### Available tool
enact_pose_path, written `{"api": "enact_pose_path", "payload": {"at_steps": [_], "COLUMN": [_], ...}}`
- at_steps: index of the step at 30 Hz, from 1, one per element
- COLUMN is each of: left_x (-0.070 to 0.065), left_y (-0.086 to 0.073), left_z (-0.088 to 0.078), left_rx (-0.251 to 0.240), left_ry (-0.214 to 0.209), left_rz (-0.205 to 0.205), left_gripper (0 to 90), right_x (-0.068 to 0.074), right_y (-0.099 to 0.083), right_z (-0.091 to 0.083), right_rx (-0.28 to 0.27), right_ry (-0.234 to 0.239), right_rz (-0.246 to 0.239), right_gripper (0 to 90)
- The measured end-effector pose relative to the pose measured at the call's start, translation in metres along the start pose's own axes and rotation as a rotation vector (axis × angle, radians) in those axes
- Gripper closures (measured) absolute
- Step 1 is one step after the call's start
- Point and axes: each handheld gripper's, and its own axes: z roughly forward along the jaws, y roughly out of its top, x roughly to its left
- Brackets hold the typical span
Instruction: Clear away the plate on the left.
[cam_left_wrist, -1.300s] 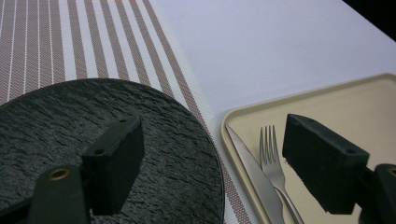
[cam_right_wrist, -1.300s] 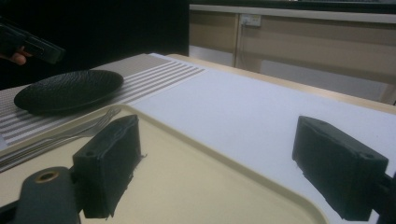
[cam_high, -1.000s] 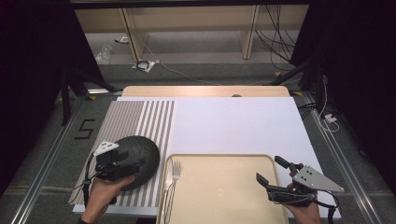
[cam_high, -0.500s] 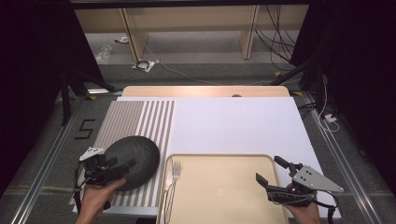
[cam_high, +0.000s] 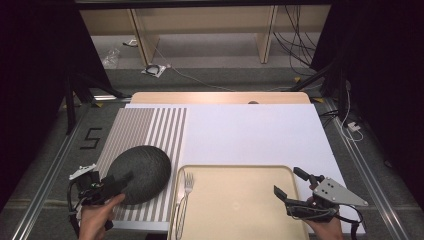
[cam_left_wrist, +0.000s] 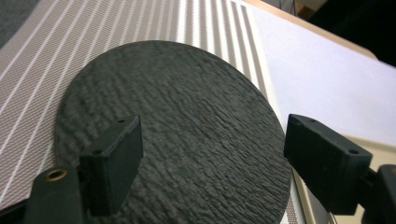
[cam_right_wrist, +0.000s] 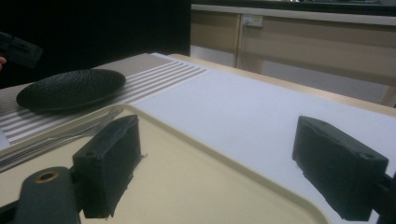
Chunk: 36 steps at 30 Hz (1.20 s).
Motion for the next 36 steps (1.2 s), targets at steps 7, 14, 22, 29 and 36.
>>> {"api": "enact_pose_path", "payload": {"at_steps": [7,14,22,29,36], "left_x": [0.014,0.026,0.04,0.043,0.046], "left_y": [-0.003,-0.01,-0.02,-0.027,-0.034], "left_z": [-0.005,-0.01,-0.016,-0.019,-0.019], "left_rx": [-0.018,-0.042,-0.069,-0.072,-0.056], "left_ry": [0.017,0.019,0.006,-0.002,-0.022], "left_rz": [-0.107,-0.24,-0.436,-0.518,-0.595], "left_gripper": [19.3,18.9,19.9,19.9,19.9], "right_x": [0.002,0.003,0.003,0.003,0.003], "right_y": [0.0,0.001,0.001,0.001,0.001], "right_z": [0.0,0.0,0.001,0.001,0.001], "right_rx": [0.001,0.007,0.006,0.005,0.004], "right_ry": [-0.001,-0.004,-0.003,-0.004,-0.003], "right_rz": [-0.009,-0.01,-0.012,-0.013,-0.015], "right_gripper": [16.3,16.3,16.4,16.3,16.4]}}
